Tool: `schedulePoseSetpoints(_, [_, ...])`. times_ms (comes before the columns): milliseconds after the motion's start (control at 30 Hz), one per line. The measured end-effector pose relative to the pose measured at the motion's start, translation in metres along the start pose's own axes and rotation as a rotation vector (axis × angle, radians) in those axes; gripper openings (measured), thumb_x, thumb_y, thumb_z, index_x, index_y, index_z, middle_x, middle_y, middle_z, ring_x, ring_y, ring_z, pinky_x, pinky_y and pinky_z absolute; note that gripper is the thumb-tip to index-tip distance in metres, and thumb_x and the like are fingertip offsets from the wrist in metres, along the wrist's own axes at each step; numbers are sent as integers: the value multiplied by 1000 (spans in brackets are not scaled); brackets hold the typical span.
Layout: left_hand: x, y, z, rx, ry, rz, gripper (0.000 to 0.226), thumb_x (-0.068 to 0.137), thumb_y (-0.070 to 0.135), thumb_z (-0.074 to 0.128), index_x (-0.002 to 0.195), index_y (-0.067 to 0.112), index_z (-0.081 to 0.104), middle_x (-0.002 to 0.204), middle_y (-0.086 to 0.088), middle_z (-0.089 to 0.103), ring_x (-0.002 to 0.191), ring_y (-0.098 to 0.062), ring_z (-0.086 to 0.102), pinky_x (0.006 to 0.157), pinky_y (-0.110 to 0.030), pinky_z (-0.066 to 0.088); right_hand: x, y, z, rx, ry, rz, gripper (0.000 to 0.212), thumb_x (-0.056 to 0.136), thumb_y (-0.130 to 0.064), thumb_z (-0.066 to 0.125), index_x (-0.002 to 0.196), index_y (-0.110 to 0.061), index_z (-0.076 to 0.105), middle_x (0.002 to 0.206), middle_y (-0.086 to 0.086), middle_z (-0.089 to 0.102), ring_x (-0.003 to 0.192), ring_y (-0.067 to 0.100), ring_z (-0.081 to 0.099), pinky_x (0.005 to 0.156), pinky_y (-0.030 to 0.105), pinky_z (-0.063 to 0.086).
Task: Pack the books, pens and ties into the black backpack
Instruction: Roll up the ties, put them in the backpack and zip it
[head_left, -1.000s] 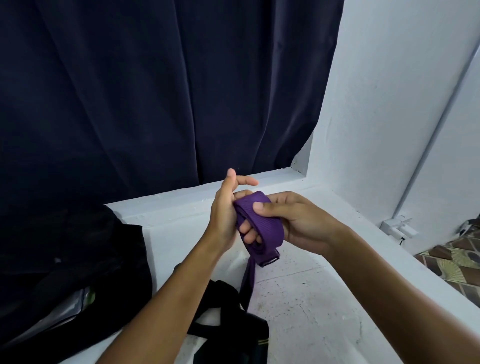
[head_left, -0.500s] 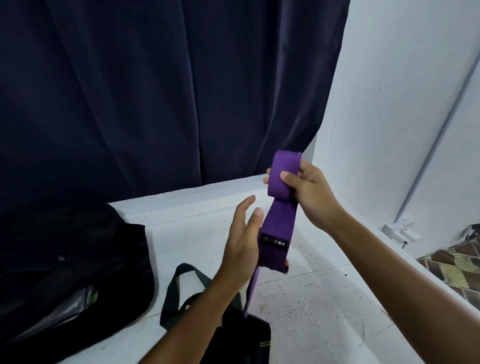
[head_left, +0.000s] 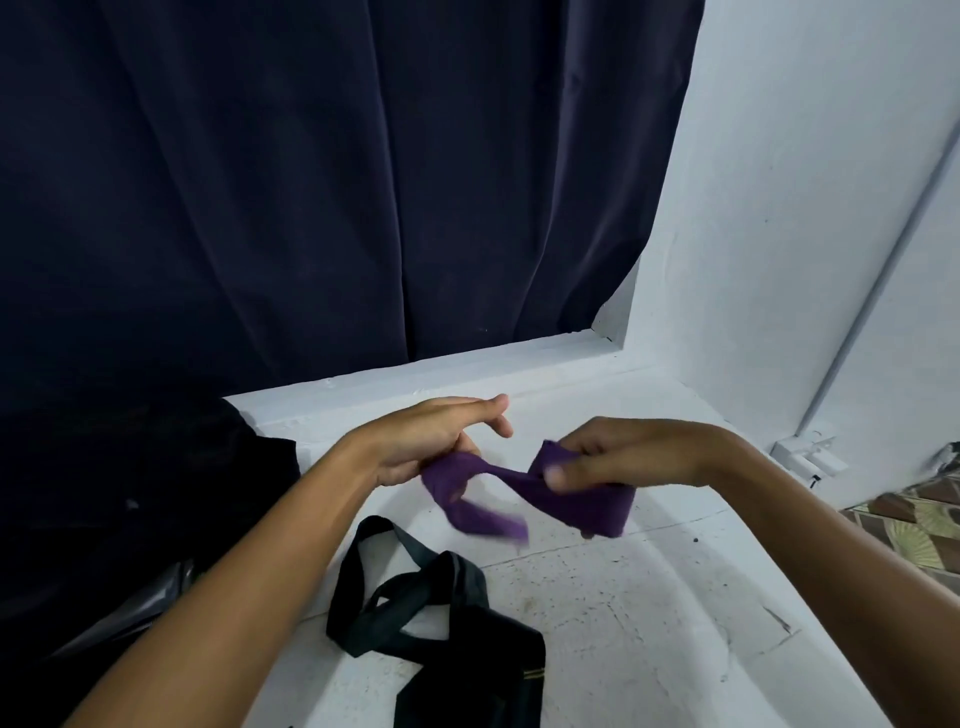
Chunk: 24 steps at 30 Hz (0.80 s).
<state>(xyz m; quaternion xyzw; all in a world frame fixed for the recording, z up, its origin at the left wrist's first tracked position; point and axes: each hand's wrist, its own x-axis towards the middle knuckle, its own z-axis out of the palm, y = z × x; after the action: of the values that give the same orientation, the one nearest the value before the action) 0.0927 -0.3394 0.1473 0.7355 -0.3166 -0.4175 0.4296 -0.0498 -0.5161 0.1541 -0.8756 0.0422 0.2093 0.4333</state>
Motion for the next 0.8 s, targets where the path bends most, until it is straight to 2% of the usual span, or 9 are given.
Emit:
schedulePoseSetpoints(67, [2,-2,-7,72,-108,-25,56,96,55,42,116,6,57,47,-5,44,39,-18,43,47,-24,39,-6,2,-1,78,-113,-25,21,88,-22,70,102,-7,65,95,12,72,85,31,71,74,33,57])
schedulePoseSetpoints(133, [7,-6,-13,87,-183,-61,62,91,60,43,114,5,59,49,-3,36,38,-15,32,44,-23,30,-10,4,-2,164,-150,-39,14,90,-9,66,102,-3,65,92,17,71,79,31,70,70,34,57])
schedulePoseSetpoints(200, [15,-13,-19,106,-117,-70,60,93,61,43,111,7,60,53,-5,44,41,-14,33,46,-25,29,-13,6,-4,316,-159,-61,14,91,-13,62,98,-1,67,89,19,71,71,28,70,66,32,57])
schedulePoseSetpoints(267, [22,-17,-24,156,100,9,50,97,56,42,108,12,63,69,-5,62,56,-18,51,60,-30,42,-15,6,-4,454,-103,-73,22,90,-22,60,88,-2,70,82,20,71,64,25,70,59,29,56])
schedulePoseSetpoints(333, [25,-18,-23,81,271,185,35,101,45,44,103,17,64,86,-4,70,79,-20,63,77,-35,47,-14,7,-3,549,-1,-85,29,91,-27,61,81,-1,71,74,20,70,55,24,68,53,27,55])
schedulePoseSetpoints(400, [24,-15,-15,-68,334,400,22,102,32,48,103,16,63,94,-4,74,92,-20,69,84,-37,51,-12,6,-1,616,92,-89,36,89,-32,59,78,0,71,70,20,68,49,24,65,49,27,53])
schedulePoseSetpoints(533, [23,-23,22,-290,277,597,33,91,34,43,116,19,60,109,-5,73,111,-19,65,94,-37,51,-6,-3,5,715,187,-101,40,83,-38,58,74,-3,73,67,19,67,47,23,63,47,26,53])
schedulePoseSetpoints(700, [27,-41,71,-617,199,577,62,91,63,46,123,11,52,90,-2,70,87,-18,65,81,-34,51,6,-10,6,984,296,-164,40,92,-33,55,91,5,68,75,19,69,56,22,67,54,28,57])
schedulePoseSetpoints(800, [27,-43,83,-786,180,502,62,94,59,36,135,14,50,114,-13,70,97,-31,68,89,-45,55,9,-10,3,1103,350,-212,39,98,-27,48,103,7,66,85,19,71,67,23,70,61,30,59])
